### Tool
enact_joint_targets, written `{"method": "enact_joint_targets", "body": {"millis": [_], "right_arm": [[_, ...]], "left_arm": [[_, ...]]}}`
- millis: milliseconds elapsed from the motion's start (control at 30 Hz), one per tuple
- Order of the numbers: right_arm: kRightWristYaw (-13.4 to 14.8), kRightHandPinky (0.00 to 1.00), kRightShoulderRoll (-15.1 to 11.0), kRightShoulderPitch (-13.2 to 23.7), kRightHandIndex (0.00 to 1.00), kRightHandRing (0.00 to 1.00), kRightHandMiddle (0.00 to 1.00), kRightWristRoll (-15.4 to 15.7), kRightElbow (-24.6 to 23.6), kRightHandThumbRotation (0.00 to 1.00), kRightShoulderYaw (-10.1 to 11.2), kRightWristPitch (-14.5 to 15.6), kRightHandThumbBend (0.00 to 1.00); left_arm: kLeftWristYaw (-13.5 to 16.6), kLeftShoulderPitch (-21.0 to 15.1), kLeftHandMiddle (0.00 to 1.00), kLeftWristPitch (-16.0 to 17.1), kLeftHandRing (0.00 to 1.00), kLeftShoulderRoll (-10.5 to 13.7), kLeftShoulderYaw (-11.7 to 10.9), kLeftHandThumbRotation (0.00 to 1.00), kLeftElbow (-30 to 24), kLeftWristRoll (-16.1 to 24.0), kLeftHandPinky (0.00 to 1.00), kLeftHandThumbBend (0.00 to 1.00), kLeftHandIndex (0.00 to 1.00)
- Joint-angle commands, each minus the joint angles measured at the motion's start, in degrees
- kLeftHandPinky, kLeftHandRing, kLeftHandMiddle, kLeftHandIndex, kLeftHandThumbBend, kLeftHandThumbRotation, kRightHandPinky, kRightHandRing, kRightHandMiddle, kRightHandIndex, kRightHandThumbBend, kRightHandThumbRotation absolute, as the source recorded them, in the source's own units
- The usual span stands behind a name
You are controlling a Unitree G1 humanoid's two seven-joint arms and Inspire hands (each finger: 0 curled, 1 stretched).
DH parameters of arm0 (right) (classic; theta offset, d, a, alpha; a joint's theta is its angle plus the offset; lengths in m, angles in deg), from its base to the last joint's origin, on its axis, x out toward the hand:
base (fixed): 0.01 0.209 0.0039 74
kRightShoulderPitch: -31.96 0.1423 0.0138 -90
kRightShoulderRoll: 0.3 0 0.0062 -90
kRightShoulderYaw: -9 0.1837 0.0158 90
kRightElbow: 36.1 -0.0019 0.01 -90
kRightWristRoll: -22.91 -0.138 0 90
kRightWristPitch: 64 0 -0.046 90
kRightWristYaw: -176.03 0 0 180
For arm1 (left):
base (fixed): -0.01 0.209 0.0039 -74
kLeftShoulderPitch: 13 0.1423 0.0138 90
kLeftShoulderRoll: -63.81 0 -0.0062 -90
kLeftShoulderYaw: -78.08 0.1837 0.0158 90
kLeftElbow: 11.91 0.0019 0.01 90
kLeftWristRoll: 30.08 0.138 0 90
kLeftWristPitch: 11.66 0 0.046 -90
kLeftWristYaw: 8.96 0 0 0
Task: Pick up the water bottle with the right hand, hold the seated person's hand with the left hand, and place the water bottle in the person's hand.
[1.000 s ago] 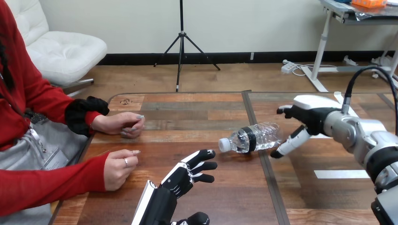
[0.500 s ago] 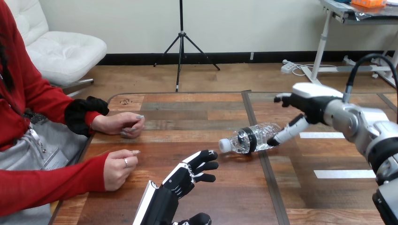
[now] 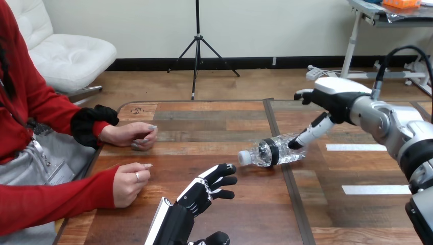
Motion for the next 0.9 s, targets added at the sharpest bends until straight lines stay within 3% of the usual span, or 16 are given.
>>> {"method": "enact_joint_targets", "body": {"millis": [0,367,867], "right_arm": [[0.35,0.85,-1.80,5.25,0.93,0.91,0.90,-0.21,-2.04,0.43,0.48,-1.16,1.00],[-0.77,0.83,-1.11,6.03,0.92,0.91,0.89,0.46,-1.74,0.44,-0.36,-1.24,1.00],[-1.95,0.88,0.31,5.96,0.92,0.92,0.89,2.19,-1.19,0.46,-2.28,-1.63,1.00]], "left_arm": [[0.40,-2.94,0.85,0.99,0.81,-0.42,0.65,0.75,-0.60,0.36,0.71,0.98,0.83],[1.09,-1.87,0.85,0.20,0.81,-1.04,1.15,0.75,-2.33,0.62,0.71,0.99,0.82],[2.05,-1.33,0.86,1.57,0.82,-1.54,2.21,0.73,-2.44,0.52,0.72,0.98,0.82]]}}
